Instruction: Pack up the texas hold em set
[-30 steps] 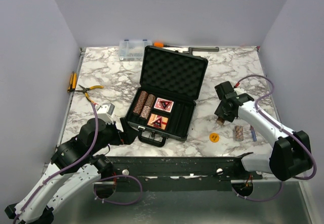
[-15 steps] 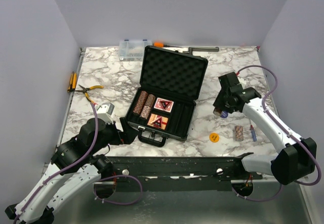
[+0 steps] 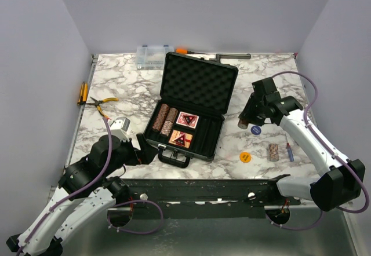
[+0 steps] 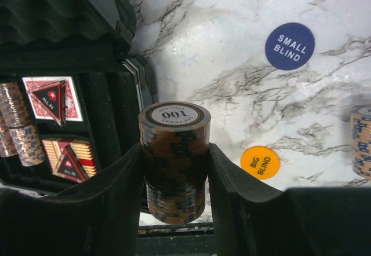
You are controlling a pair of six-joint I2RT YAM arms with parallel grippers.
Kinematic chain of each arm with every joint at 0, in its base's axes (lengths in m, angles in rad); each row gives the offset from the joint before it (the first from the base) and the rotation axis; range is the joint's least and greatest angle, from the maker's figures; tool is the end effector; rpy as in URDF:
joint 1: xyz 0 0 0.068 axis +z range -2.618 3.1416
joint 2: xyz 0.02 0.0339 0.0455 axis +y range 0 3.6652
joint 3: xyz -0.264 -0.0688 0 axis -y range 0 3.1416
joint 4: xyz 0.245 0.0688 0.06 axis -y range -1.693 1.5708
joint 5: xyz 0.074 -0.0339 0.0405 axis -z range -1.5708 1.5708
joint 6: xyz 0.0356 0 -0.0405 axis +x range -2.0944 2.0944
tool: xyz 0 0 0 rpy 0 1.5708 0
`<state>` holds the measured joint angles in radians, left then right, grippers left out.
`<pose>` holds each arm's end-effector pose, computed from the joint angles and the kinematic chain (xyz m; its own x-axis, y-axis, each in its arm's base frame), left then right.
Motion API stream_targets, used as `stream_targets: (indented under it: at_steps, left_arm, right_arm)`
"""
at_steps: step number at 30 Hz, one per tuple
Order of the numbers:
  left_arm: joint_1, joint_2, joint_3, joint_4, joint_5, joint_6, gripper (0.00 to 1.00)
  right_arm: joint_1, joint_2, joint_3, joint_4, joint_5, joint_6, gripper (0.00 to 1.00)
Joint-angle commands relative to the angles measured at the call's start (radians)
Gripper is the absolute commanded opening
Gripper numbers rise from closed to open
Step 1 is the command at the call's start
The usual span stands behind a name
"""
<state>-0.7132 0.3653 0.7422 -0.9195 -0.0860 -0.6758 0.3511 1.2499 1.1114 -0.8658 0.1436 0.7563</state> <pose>0.0571 -0.0454 0.2972 -0.6776 -0.2378 -0.6959 0.2209 0.8367 -0.5011 0.2330 0.0799 0.2975 -0.7604 0.4448 -0.4732 0.3486 0.8943 0.2805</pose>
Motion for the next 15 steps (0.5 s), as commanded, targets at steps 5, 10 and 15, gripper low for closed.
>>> stream_targets:
  at_steps: [5,10,15]
  left_arm:
    - [0.01,-0.012,-0.013,0.019,0.023,0.004,0.98]
    - [0.014,-0.012,-0.015,0.02,0.026,0.004,0.99]
    - [0.018,-0.012,-0.015,0.02,0.028,0.004,0.98]
  right_arm:
    - [0.0,-0.003,0.042,0.013,-0.117,0.059,0.01]
    - [0.017,0.0,0.036,0.025,-0.151,0.102,0.01]
    - [0.051,0.012,0.039,0.029,-0.155,0.155,0.01]
